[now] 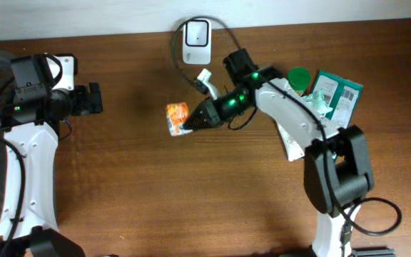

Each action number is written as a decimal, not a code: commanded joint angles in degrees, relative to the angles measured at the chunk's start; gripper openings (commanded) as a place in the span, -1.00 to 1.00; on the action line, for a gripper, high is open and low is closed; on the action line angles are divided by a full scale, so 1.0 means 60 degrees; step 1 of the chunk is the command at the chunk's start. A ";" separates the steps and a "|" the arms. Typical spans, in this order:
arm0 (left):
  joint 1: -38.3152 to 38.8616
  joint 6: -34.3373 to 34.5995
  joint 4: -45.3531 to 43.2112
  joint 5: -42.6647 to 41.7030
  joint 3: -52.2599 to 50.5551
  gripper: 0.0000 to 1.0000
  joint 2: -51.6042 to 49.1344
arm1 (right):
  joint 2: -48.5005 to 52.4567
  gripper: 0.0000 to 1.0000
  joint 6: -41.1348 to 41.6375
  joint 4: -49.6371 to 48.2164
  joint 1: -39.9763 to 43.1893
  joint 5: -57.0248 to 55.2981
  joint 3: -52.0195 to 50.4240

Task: Scan the item barcode
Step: 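Lift the orange box and hold it at the scanner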

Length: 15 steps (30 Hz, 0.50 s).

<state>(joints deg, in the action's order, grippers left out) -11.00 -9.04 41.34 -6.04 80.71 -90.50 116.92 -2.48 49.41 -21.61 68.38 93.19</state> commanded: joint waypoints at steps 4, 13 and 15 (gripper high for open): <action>-0.0025 -0.0127 -0.0011 -0.0102 -0.0007 0.98 0.0029 | -0.0546 -0.92 -0.1013 0.0561 0.0554 0.3428 0.0080; -0.0025 -0.0127 -0.0011 -0.0102 -0.0007 0.98 0.0029 | -0.3719 -0.92 -0.1016 0.1606 0.2758 0.3424 0.0080; -0.0025 -0.0127 -0.0011 -0.0102 -0.0007 0.98 0.0029 | -0.3712 -0.91 -0.1013 0.1461 0.2758 0.3424 0.0080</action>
<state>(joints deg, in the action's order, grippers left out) -11.00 -9.04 41.25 -6.04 80.73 -90.50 94.87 -7.68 58.54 -5.06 87.77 93.34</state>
